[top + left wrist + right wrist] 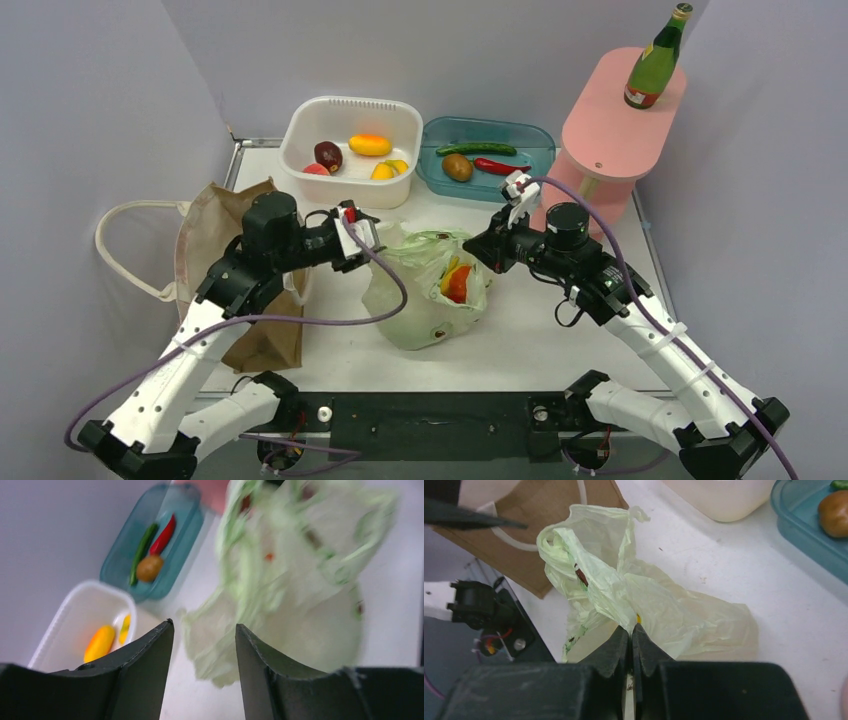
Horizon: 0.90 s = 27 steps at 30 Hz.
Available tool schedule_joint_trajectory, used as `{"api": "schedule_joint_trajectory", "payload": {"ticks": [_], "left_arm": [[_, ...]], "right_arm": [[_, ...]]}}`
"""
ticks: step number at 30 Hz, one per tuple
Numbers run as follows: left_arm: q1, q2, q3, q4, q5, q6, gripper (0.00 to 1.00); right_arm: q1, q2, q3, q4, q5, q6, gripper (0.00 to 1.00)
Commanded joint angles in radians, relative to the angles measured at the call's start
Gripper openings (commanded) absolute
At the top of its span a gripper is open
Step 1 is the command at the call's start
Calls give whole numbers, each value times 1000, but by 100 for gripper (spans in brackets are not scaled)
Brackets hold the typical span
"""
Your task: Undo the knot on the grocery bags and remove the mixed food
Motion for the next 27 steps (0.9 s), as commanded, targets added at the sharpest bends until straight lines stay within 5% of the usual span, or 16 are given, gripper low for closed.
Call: {"api": "schedule_joint_trajectory", "payload": {"ticks": [1, 6, 17, 19, 21, 23, 27], "left_arm": [[-206, -27, 98, -51, 1, -211, 47], [-414, 7, 68, 126, -155, -448, 47], [-452, 218, 99, 285, -383, -562, 51], [-451, 228, 105, 263, -411, -544, 40], [-434, 185, 93, 231, -404, -524, 13], [-385, 96, 51, 198, -336, -510, 0], [-276, -96, -54, 32, -245, -440, 0]], "right_arm": [[-4, -6, -23, 143, -23, 271, 0], [-4, -4, -28, 185, -28, 357, 0], [-2, -16, -35, 190, -29, 382, 0], [-3, -27, -28, 159, -17, 364, 0], [-19, -43, -17, 106, -2, 341, 0], [-57, -90, -19, 51, 30, 318, 0], [-198, -158, -72, -57, 90, 296, 0]]}}
